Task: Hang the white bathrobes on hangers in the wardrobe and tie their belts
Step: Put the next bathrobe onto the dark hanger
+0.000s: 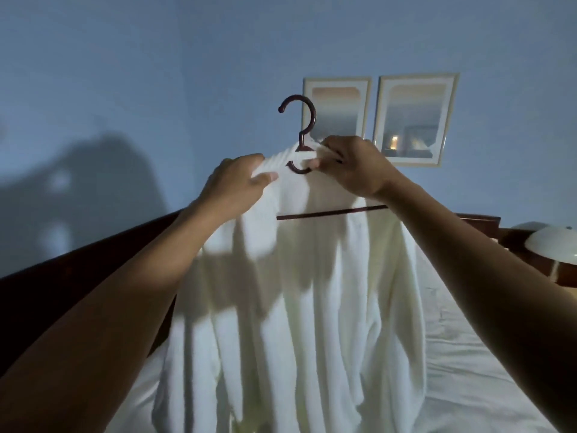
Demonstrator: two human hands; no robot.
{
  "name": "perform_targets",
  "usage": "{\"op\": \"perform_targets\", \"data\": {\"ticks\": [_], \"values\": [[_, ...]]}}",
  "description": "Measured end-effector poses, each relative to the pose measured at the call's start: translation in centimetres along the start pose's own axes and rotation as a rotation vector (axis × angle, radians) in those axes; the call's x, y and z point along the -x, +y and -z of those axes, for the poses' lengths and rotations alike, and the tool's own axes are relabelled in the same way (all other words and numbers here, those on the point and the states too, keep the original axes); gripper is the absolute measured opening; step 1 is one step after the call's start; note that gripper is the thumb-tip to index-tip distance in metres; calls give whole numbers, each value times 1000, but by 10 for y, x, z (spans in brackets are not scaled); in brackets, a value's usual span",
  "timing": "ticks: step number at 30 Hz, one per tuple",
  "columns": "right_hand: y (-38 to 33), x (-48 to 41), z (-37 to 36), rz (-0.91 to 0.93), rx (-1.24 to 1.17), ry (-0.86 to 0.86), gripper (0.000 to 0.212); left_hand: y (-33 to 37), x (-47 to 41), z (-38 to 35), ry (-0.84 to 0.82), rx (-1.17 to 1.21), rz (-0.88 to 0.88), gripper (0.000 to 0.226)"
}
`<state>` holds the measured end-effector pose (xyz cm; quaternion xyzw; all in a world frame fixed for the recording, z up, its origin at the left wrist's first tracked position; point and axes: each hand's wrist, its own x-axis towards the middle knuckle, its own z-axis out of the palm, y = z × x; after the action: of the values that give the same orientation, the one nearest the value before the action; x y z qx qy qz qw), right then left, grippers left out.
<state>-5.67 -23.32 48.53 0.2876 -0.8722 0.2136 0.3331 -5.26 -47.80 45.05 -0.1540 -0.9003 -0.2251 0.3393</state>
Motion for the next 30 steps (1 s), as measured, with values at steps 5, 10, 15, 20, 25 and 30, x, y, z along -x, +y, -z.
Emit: {"op": "perform_targets", "data": {"ticks": [5, 10, 15, 20, 25, 30], "values": [[10, -4, -38, -123, 201, -310, 21, -67, 22, 34, 82, -65, 83, 41], [-1, -7, -92, -251, 295, -340, 44, -116, 47, 55, 63, -223, 78, 34], [-44, -26, -116, -300, 301, -187, 44, -166, 72, 66, -18, -438, 69, 20], [-164, -34, -144, -337, -243, 166, 23, -203, 71, 85, 44, -274, 385, 24], [-252, -41, -186, -211, -402, 125, 32, -212, 67, 146, 186, -1, 406, 24], [-257, -51, -188, -9, -247, -18, 31, -225, 98, 219, 216, 59, 322, 28]]}}
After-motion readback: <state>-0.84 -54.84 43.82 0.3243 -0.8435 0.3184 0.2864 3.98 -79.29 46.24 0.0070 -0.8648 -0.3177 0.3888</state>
